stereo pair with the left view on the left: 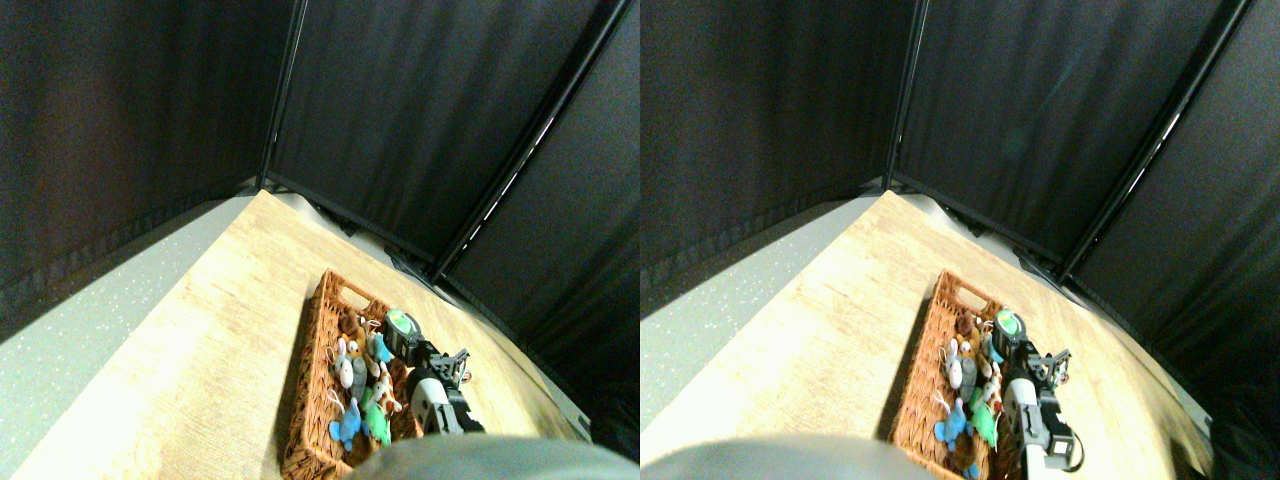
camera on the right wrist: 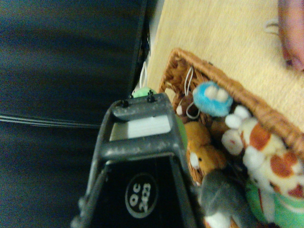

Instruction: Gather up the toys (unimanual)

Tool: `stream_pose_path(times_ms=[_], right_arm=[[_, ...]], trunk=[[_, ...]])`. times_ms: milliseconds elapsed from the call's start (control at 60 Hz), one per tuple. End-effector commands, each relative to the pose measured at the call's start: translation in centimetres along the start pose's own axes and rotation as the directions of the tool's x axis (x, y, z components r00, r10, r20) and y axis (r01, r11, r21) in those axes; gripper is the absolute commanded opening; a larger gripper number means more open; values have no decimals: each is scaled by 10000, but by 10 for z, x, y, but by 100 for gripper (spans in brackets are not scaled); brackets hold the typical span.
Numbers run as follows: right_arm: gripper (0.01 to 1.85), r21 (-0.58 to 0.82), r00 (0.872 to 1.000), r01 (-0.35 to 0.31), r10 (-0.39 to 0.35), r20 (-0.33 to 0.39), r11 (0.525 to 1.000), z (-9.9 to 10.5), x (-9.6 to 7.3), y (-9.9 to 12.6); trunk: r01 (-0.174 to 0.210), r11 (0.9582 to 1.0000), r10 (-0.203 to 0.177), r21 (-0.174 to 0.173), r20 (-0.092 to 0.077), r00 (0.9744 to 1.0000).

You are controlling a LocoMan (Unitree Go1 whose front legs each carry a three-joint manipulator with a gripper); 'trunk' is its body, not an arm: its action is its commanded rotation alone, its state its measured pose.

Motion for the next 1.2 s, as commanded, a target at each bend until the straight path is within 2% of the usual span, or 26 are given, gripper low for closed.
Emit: stream_pose_path(times_ms=[17,33,67,83,133,283,383,467,517,733,800,883,1000,1200], right_arm=[[94,-59,9988,121,-123,-483,9999,4,1,3],[103,-71,9984,106,-109,-555,9999,5,1,2],[106,-103,9983,92,-98,-570,9999,5,1,2],[118,-431,9987,47,-69,-506,9991,6,0,2],[127,-464,9989,29,-51,-471,9989,9,-1,1],[143,-472,9993,-12,-6,-383,9989,15,-4,1],[126,-63,10000,-4,4,11,10000,23,-5,-1],[90,23,9974,-143,141,700,9999,40,-5,-4],[82,-81,9938,-136,144,1103,9999,52,-8,-6],[83,-157,9759,100,-63,2183,9998,85,-21,-18],[73,101,9700,64,-86,2429,9999,93,-27,-26],[70,291,9649,98,-170,2619,9995,99,-33,-34],[71,232,9609,255,-309,2753,9994,104,-40,-45],[78,1308,9517,536,-903,2935,9900,102,-52,-69]], trunk=[[-133,9998,135,131,-163,9998],[-133,9998,135,131,-163,9998],[-130,9998,132,154,-156,9998],[-129,9998,131,160,-166,9998],[-110,9998,114,194,-184,9998],[-29,9996,35,291,-198,9998],[81,9992,-70,396,-257,9996],[169,9987,-155,478,-284,9995],[261,9980,-243,579,-320,9992],[657,9930,-615,976,-461,9970],[732,9913,-680,1090,-501,9964],[857,9884,-793,1251,-552,9953],[978,9850,-895,1424,-642,9939],[1064,9813,-955,1606,-744,9926]])
